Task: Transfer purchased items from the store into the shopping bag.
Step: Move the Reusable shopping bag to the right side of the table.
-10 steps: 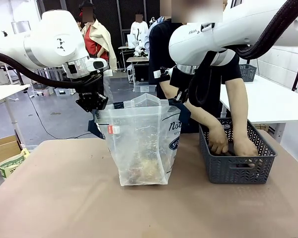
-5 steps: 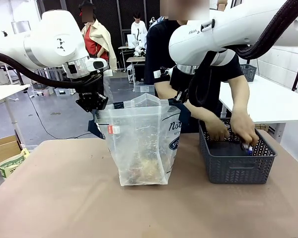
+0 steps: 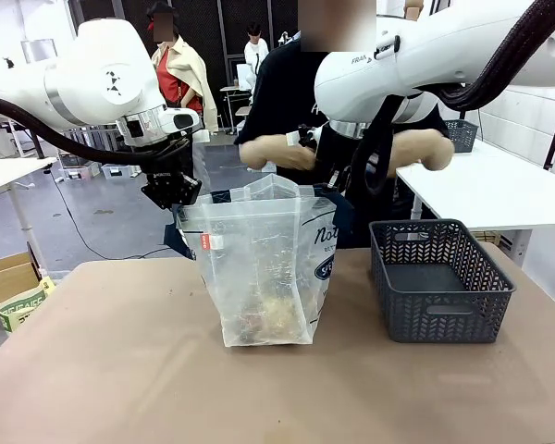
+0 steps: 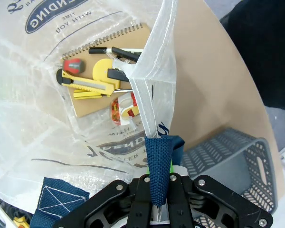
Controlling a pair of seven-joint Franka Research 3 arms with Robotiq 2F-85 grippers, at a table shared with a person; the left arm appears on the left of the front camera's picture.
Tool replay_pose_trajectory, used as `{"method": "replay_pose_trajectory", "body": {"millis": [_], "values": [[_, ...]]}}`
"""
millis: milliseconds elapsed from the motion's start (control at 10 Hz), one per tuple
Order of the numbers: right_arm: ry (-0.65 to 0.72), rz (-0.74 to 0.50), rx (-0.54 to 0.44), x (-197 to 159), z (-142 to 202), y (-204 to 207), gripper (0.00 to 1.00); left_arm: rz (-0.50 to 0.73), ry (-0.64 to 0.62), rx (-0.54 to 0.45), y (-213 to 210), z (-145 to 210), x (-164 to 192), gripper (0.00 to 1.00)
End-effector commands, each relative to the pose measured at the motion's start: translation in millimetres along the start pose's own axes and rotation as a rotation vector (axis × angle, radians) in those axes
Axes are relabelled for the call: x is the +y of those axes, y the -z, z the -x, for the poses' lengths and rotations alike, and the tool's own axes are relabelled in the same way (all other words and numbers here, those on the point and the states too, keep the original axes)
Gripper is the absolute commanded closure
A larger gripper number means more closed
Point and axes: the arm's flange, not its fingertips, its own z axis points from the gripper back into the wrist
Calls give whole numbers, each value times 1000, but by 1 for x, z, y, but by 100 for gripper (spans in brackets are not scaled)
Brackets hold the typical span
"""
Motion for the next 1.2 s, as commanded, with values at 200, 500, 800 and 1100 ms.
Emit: {"method": "replay_pose_trajectory", "body": {"millis": [200,500,800,1100], "values": [[1,1,0,-1,1,0,100,-10,-11,-7,-2,0,2,100],[1,1,0,-1,1,0,100,-10,-11,-7,-2,0,2,100],[1,1,0,-1,1,0,100,-10,-11,-7,-2,0,2,100],[1,1,0,-1,1,0,100,-10,-11,-7,-2,0,2,100]]}}
